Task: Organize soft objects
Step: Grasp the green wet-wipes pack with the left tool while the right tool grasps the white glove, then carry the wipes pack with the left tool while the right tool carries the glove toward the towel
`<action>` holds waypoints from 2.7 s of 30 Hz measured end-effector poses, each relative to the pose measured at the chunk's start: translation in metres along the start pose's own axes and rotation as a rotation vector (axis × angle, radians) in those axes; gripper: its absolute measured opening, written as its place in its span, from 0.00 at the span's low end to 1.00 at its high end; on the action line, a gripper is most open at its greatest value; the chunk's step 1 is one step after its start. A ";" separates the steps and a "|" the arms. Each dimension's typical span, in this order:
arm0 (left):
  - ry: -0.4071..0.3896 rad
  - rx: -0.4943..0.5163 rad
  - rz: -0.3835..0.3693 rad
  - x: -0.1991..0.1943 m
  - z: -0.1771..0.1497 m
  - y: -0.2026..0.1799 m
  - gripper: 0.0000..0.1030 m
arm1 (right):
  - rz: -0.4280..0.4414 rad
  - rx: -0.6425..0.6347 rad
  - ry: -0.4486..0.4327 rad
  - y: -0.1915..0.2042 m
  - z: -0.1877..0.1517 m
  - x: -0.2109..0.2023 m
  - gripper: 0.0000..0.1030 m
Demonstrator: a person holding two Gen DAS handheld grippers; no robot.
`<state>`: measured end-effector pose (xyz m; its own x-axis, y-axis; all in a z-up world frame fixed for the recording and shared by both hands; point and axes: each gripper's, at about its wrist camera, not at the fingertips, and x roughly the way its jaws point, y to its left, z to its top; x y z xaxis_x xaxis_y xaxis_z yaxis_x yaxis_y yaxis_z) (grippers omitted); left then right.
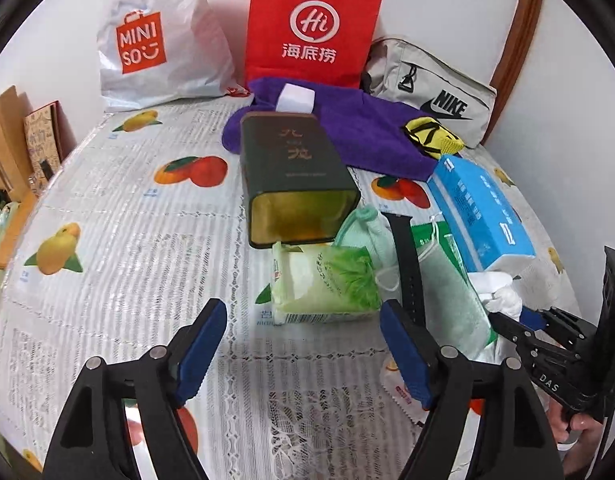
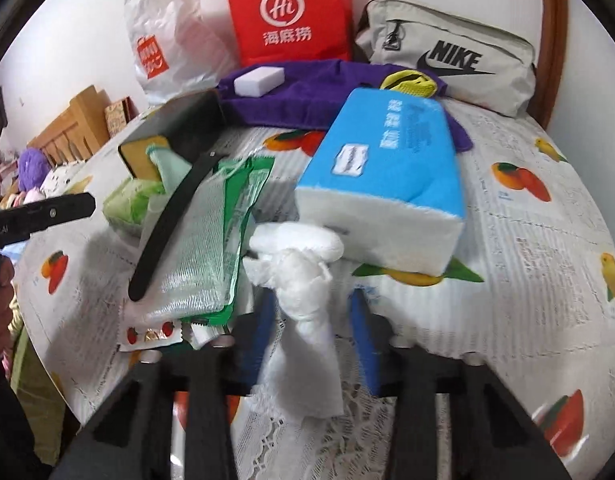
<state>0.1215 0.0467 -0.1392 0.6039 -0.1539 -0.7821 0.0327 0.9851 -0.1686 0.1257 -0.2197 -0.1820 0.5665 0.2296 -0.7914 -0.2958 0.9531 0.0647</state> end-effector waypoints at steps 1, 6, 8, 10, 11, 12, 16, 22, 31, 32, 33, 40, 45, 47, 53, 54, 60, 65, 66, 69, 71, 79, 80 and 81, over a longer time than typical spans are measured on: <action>0.005 0.007 -0.015 0.003 -0.001 -0.001 0.76 | 0.000 -0.007 -0.001 0.001 -0.002 0.001 0.21; 0.026 0.042 -0.024 0.022 -0.003 -0.011 0.78 | -0.021 -0.036 -0.029 0.001 -0.013 -0.006 0.18; 0.043 0.090 0.012 0.031 -0.005 -0.018 0.78 | -0.038 -0.038 -0.028 -0.002 -0.016 -0.009 0.18; 0.051 0.126 0.024 0.037 -0.009 -0.022 0.78 | -0.047 -0.035 -0.026 -0.007 -0.020 -0.012 0.18; 0.053 0.132 0.022 0.039 -0.010 -0.023 0.78 | -0.049 -0.030 -0.025 -0.009 -0.020 -0.012 0.18; 0.052 0.131 0.018 0.040 -0.010 -0.024 0.78 | -0.050 -0.023 -0.022 -0.011 -0.021 -0.012 0.18; 0.040 0.145 0.047 0.047 -0.007 -0.026 0.81 | -0.038 -0.006 -0.026 -0.014 -0.022 -0.011 0.18; 0.035 0.146 0.108 0.053 -0.001 -0.020 0.81 | -0.029 -0.001 -0.035 -0.015 -0.021 -0.009 0.18; 0.027 0.099 0.073 0.052 0.003 0.000 0.82 | -0.026 0.006 -0.037 -0.015 -0.022 -0.009 0.19; 0.026 0.104 0.079 0.054 0.004 -0.001 0.82 | -0.026 0.007 -0.037 -0.015 -0.021 -0.009 0.19; 0.026 0.110 0.091 0.057 0.005 -0.003 0.83 | -0.024 0.009 -0.037 -0.015 -0.021 -0.009 0.19; -0.004 0.108 0.108 0.057 0.006 -0.003 0.69 | -0.031 0.035 -0.031 -0.020 -0.022 -0.011 0.16; -0.017 0.083 0.084 0.048 0.001 0.003 0.69 | -0.044 0.044 -0.028 -0.020 -0.022 -0.014 0.16; -0.013 0.067 0.073 0.043 -0.001 0.006 0.69 | -0.050 0.057 -0.025 -0.022 -0.022 -0.016 0.16; -0.022 0.022 0.038 0.023 -0.004 0.012 0.69 | -0.051 0.092 -0.038 -0.025 -0.020 -0.031 0.16; -0.029 0.020 0.037 0.019 -0.003 0.012 0.69 | -0.053 0.092 -0.043 -0.025 -0.018 -0.034 0.16; -0.040 -0.005 0.014 0.002 0.002 0.012 0.69 | -0.044 0.104 -0.067 -0.024 -0.010 -0.051 0.16; -0.054 -0.016 0.002 -0.014 0.012 0.011 0.69 | -0.037 0.105 -0.103 -0.023 0.001 -0.068 0.16; -0.057 -0.015 0.001 -0.016 0.013 0.011 0.69 | -0.036 0.105 -0.106 -0.023 0.004 -0.070 0.16; -0.069 -0.010 -0.014 -0.024 0.021 0.008 0.69 | -0.033 0.102 -0.120 -0.023 0.014 -0.078 0.16; -0.077 -0.010 -0.025 -0.028 0.026 0.007 0.69 | -0.036 0.097 -0.126 -0.022 0.021 -0.083 0.16; -0.075 -0.032 -0.054 -0.033 0.050 0.008 0.69 | -0.020 0.066 -0.145 -0.017 0.056 -0.087 0.16; -0.075 -0.034 -0.056 -0.033 0.052 0.008 0.69 | -0.019 0.062 -0.146 -0.017 0.062 -0.087 0.16; -0.076 -0.035 -0.059 -0.033 0.055 0.008 0.69 | -0.020 0.058 -0.147 -0.017 0.067 -0.086 0.16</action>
<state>0.1459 0.0642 -0.0817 0.6605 -0.2038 -0.7227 0.0430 0.9711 -0.2346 0.1333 -0.2426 -0.0742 0.6796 0.2329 -0.6956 -0.2412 0.9665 0.0880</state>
